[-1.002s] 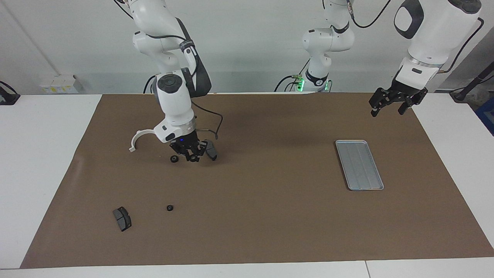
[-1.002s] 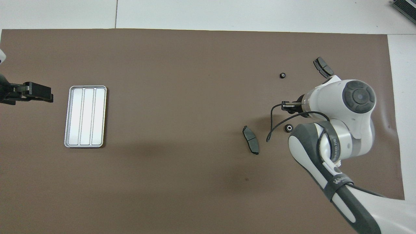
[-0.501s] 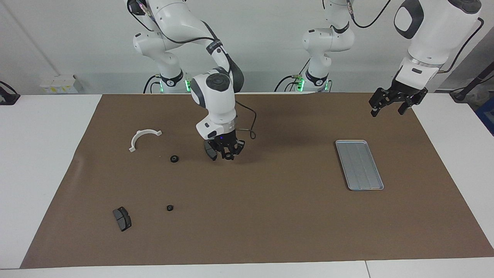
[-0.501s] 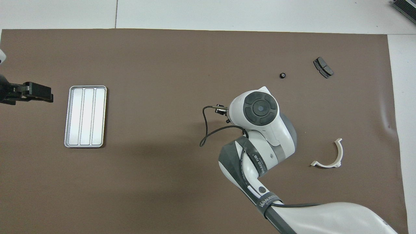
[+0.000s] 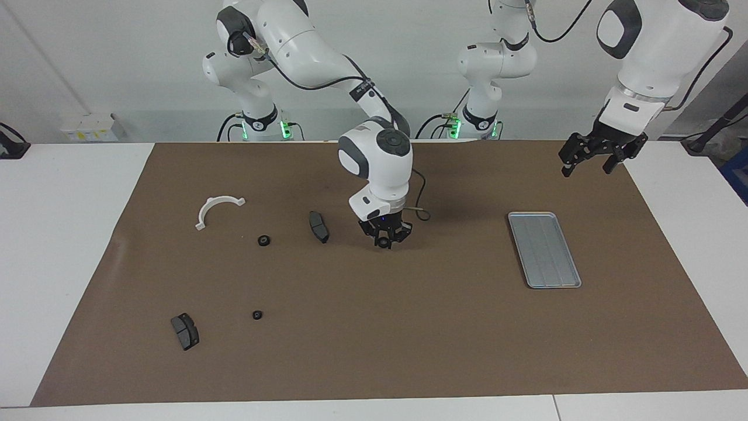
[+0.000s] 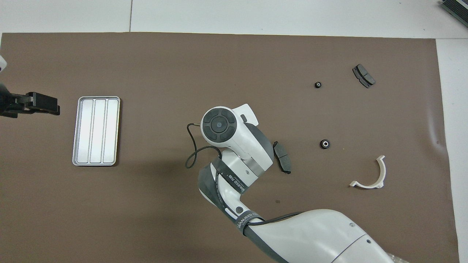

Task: Pick bearing gear from pile to tray
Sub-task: 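Carry the bearing with the right gripper and set it mid-table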

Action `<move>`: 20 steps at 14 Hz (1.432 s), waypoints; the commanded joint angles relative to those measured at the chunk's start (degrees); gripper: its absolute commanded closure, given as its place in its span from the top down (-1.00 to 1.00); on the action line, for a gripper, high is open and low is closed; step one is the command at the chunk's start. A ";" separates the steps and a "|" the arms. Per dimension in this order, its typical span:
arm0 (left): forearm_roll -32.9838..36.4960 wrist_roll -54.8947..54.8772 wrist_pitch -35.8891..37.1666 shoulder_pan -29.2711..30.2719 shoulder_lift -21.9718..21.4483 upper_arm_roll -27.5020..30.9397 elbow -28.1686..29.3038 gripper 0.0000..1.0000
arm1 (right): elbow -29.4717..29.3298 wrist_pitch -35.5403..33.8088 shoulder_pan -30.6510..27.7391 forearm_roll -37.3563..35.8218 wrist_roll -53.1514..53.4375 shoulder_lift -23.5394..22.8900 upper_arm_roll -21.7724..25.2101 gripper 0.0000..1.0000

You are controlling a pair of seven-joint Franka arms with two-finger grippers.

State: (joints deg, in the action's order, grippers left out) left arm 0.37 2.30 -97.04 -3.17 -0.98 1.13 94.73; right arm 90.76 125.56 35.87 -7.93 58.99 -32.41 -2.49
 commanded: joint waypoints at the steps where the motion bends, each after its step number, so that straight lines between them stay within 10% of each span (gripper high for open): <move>1: -0.63 -0.11 0.54 0.36 -0.96 -0.16 0.37 1.00 | 3.09 0.30 0.08 -0.95 1.39 0.76 0.03 -0.63; 3: -0.63 -0.11 0.63 0.36 -0.96 -0.16 0.46 1.00 | 3.46 -0.40 -0.01 -1.04 0.34 1.12 0.03 0.69; 4: -0.63 -0.02 0.28 0.36 -0.96 -0.16 0.37 1.00 | 3.28 -0.31 -0.01 -1.04 0.16 1.21 0.12 1.00; 11: -0.72 0.15 -0.43 1.24 -0.17 -0.25 2.30 1.00 | 14.94 1.26 -8.08 -0.86 -9.66 12.78 0.03 1.00; 20: -4.48 15.71 -17.10 -12.91 8.71 -0.51 8.71 1.00 | 32.54 9.52 -20.65 0.02 -27.51 23.79 0.03 1.00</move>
State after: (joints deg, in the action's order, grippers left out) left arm -1.42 17.29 -109.12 -14.67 8.61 -0.26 99.30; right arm 118.02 132.30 18.02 -8.08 35.19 -12.13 -1.67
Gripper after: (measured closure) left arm 0.000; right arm 0.000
